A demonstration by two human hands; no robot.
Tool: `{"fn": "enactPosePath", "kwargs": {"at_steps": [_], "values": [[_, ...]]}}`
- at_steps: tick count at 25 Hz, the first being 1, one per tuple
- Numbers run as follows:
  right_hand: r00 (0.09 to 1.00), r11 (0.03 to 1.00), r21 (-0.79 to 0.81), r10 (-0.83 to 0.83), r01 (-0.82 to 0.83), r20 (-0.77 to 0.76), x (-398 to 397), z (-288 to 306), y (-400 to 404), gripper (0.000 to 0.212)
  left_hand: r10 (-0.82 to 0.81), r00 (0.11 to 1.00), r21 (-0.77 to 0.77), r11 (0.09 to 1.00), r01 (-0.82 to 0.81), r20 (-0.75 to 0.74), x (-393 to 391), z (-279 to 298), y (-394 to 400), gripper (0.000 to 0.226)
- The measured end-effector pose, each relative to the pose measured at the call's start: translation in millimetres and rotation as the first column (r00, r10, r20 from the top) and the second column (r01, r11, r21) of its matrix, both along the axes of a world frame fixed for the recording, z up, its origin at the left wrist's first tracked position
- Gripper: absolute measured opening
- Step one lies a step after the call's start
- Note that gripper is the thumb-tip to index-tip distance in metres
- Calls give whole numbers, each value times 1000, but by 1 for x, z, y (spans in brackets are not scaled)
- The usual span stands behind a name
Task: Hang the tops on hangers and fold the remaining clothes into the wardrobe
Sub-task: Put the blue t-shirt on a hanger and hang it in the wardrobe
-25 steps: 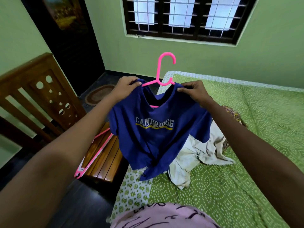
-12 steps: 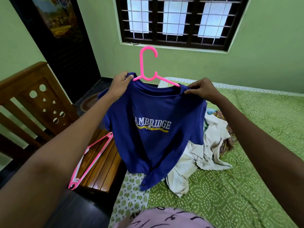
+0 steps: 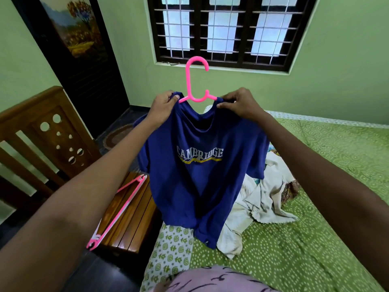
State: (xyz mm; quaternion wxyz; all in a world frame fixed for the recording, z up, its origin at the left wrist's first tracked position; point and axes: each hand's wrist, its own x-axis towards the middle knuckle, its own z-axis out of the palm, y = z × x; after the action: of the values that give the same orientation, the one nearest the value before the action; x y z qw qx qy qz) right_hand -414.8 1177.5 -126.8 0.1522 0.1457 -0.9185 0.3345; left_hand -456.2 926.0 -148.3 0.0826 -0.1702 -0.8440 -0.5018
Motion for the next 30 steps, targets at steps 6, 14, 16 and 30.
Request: {"fn": "enactPosePath", "kwargs": {"at_steps": [6,14,16,30], "values": [[999,987,-163,-18,12,-40,2,15,7,22,-74,997,-46,996,74,-1,-5,10,-12,19],[1000,946,-325,0,-3,-11,8,31,17,22,-196,973,-269,950,158,-121,-6,48,-9,31],[1000,954,-301,8,-9,-3,9,32,14,23,-267,948,-363,912,191,-171,-2,57,2,34],[987,995,-85,-73,62,-143,17,61,30,26,-224,901,-305,946,110,-373,5,88,12,27]]}}
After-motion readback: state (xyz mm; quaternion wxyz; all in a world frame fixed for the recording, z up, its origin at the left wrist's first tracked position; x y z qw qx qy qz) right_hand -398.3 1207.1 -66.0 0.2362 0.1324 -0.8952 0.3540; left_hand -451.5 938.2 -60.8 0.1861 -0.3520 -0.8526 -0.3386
